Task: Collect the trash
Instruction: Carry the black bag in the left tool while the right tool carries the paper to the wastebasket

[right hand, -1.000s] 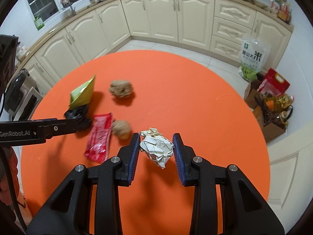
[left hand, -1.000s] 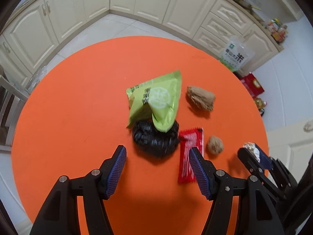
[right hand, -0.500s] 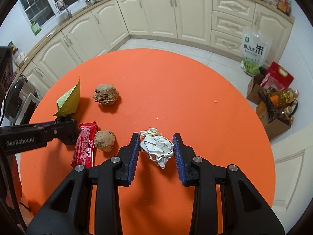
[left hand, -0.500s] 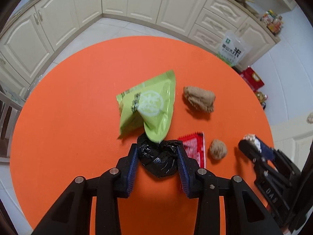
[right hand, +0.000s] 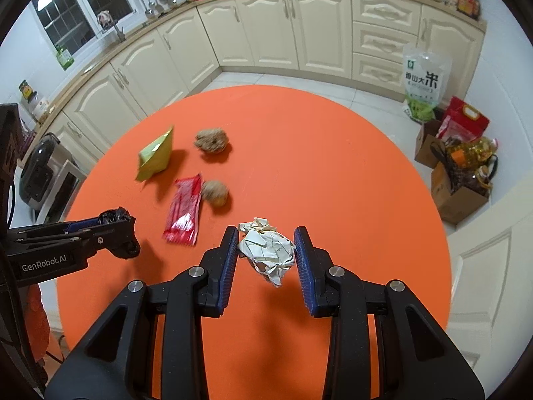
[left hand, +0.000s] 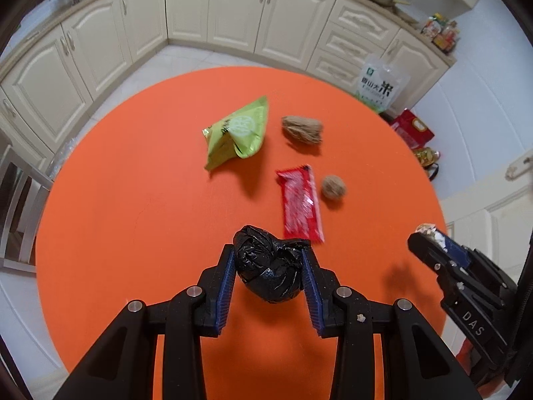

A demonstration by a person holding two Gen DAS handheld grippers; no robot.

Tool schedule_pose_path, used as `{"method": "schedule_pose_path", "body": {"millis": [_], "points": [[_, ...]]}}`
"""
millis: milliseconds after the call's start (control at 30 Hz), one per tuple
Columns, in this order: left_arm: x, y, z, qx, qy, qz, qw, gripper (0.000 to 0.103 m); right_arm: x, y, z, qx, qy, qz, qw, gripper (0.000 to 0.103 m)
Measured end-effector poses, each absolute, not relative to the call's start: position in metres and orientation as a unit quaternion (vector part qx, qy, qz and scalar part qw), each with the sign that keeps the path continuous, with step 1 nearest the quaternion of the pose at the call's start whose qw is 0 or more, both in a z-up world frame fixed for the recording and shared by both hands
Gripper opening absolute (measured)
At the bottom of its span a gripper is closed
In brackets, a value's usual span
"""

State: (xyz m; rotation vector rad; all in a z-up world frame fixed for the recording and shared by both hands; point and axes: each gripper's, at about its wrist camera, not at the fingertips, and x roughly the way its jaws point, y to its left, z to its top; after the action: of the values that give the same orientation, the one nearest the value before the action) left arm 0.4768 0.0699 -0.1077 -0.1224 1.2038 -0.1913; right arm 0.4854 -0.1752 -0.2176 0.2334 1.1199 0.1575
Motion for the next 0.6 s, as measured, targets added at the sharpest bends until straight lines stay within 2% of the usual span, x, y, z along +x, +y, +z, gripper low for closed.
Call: {"method": "schedule_pose_path", "body": {"millis": [333, 600], "points": [[0.371, 0.019, -0.095, -0.006, 0.539, -0.151, 0.829, 0.034, 0.38, -0.203, -0.187, 0.138, 0.51, 0.014, 0.849, 0.032], [0.303, -0.043, -0.096, 0.042, 0.537, -0.222, 0.813, 0.035, 0.282, -0.247, -0.185, 0.186, 0.501, -0.063, 0.843, 0.032]]}}
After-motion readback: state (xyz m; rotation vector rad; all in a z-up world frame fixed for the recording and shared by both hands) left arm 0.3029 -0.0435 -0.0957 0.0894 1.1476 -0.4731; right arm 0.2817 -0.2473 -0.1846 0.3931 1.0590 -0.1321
